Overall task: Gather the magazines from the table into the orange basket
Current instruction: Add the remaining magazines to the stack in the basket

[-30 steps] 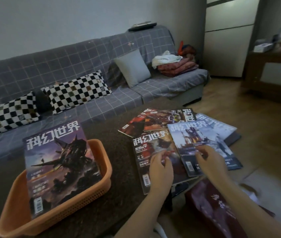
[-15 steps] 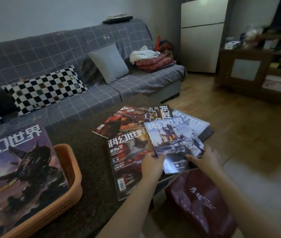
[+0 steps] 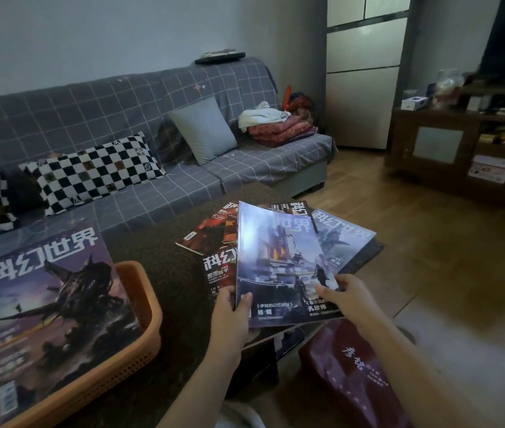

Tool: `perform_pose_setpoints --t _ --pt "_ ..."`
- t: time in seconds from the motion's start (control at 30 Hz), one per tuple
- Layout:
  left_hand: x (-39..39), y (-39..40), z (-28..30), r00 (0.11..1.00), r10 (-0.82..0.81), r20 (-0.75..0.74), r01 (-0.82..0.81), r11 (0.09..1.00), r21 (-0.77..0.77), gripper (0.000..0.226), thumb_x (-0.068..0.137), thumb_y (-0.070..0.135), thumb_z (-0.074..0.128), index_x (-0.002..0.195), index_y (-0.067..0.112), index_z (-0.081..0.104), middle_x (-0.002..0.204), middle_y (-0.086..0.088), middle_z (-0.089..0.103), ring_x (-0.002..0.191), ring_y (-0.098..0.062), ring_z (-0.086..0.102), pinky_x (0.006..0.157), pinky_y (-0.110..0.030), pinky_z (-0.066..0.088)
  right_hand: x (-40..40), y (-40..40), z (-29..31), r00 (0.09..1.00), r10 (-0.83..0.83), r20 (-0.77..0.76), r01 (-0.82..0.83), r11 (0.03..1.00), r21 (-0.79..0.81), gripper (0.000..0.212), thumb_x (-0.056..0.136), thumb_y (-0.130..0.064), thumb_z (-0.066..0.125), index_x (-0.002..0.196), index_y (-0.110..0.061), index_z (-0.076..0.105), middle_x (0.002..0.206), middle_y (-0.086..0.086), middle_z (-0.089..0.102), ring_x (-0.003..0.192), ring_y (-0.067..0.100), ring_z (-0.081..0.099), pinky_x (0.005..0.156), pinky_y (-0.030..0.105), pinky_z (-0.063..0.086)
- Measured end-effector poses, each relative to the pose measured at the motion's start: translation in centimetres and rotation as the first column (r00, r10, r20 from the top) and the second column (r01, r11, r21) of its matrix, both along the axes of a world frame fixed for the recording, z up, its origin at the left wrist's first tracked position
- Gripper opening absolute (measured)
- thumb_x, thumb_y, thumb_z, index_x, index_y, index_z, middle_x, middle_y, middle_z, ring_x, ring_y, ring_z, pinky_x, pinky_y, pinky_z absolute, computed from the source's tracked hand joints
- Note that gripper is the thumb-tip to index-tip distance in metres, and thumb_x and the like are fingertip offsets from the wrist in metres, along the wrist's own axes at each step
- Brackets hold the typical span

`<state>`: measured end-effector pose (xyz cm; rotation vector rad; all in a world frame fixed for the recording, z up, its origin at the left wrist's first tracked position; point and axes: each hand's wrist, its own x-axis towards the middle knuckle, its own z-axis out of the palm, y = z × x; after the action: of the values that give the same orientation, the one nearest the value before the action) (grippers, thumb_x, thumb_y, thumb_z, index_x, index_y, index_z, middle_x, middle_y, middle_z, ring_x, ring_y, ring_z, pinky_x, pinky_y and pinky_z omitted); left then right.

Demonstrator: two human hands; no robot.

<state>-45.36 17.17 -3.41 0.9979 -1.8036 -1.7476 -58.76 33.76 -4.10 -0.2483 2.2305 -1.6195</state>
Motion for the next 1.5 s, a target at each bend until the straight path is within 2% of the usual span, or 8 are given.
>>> perform_pose_setpoints --t 0.13,0.23,0.4,0.57,0.9,1.1,1.3,1.5 --pt "3.6 -2.8 1.5 0.996 0.064 -0.065 -0.065 0.998 -0.025 0.008 0.096 0.014 0.055 0.101 0.019 0.058 0.096 -0.004 0.069 0.076 -0.013 0.07 0.055 -0.022 0.052 2.4 -3.1 2.4 0.993 0.119 -0.026 -0.119 0.992 -0.036 0.049 0.082 -0.032 0.07 0.121 -0.006 0.055 0.103 0.006 0.066 0.091 0.021 0.063 0.081 0.035 0.052" --pt "6.6 -5.0 2.8 0.984 0.126 -0.128 -0.135 0.989 -0.066 0.008 0.096 0.013 0.054 0.095 0.019 0.058 0.094 -0.004 0.069 0.074 -0.01 0.068 0.057 -0.02 0.049 4.6 -5.8 4.1 0.979 0.199 -0.043 -0.202 0.977 -0.074 0.042 0.083 -0.032 0.069 0.118 -0.01 0.056 0.103 0.003 0.067 0.091 0.019 0.064 0.078 0.032 0.051" --pt "12.0 -7.9 4.4 0.963 0.204 -0.179 -0.231 0.962 -0.148 0.01 0.097 0.015 0.053 0.101 0.021 0.059 0.101 -0.005 0.07 0.09 -0.021 0.067 0.077 -0.042 0.055 8.3 -10.9 6.0 0.953 0.296 -0.068 -0.303 0.946 -0.119 0.026 0.083 -0.024 0.069 0.105 -0.014 0.058 0.093 0.0 0.068 0.083 0.013 0.065 0.069 0.029 0.052" --pt "17.2 -10.6 5.2 0.93 0.303 -0.211 -0.337 0.929 -0.154 0.013 0.097 0.014 0.053 0.1 0.025 0.06 0.106 -0.005 0.069 0.1 -0.025 0.064 0.088 -0.051 0.053 12.2 -15.8 6.7 0.918 0.392 -0.051 -0.396 0.906 -0.149 0.025 0.082 -0.023 0.071 0.1 -0.02 0.053 0.094 0.002 0.068 0.086 0.019 0.067 0.082 0.043 0.054" --pt "23.2 -15.0 4.6 0.863 0.496 -0.092 -0.503 0.83 -0.24 0.009 0.097 0.022 0.054 0.096 0.03 0.055 0.1 0.0 0.069 0.09 -0.021 0.067 0.081 -0.05 0.056 16.9 -23.7 6.2 0.84 0.516 -0.165 -0.531 0.846 -0.055 0.031 0.082 -0.027 0.069 0.107 -0.021 0.052 0.098 -0.004 0.068 0.085 0.012 0.065 0.075 0.035 0.055" --pt "24.0 -16.8 4.1 0.829 0.546 0.118 -0.433 0.762 -0.482 0.021 0.095 0.028 0.057 0.113 0.018 0.058 0.099 0.0 0.067 0.077 -0.008 0.063 0.052 -0.013 0.044 18.3 -26.1 5.0 0.77 0.522 -0.368 -0.528 0.844 0.093 0.053 0.085 -0.025 0.066 0.133 -0.021 0.042 0.099 -0.016 0.063 0.073 -0.004 0.054 0.054 0.007 0.039" --pt "23.6 -15.6 3.9 0.746 0.654 0.128 -0.477 0.658 -0.583 0.047 0.091 0.029 0.062 0.135 0.019 0.049 0.133 -0.003 0.052 0.109 -0.022 0.057 0.09 -0.042 0.052 19.4 -25.7 4.5 0.714 0.46 -0.528 -0.493 0.866 0.087 0.072 0.085 -0.017 0.066 0.145 -0.026 0.027 0.136 -0.006 0.049 0.122 0.012 0.049 0.098 0.021 0.038" --pt "24.1 -15.1 3.8 0.663 0.722 0.2 -0.45 0.598 -0.663 0.038 0.087 0.03 0.067 0.122 0.019 0.057 0.129 -0.01 0.053 0.12 -0.028 0.049 0.099 -0.046 0.042 19.0 -25.7 4.6 0.74 0.503 -0.447 -0.454 0.864 0.219 0.053 0.084 -0.018 0.067 0.132 -0.02 0.044 0.13 0.005 0.042 0.122 0.02 0.044 0.096 0.027 0.039"
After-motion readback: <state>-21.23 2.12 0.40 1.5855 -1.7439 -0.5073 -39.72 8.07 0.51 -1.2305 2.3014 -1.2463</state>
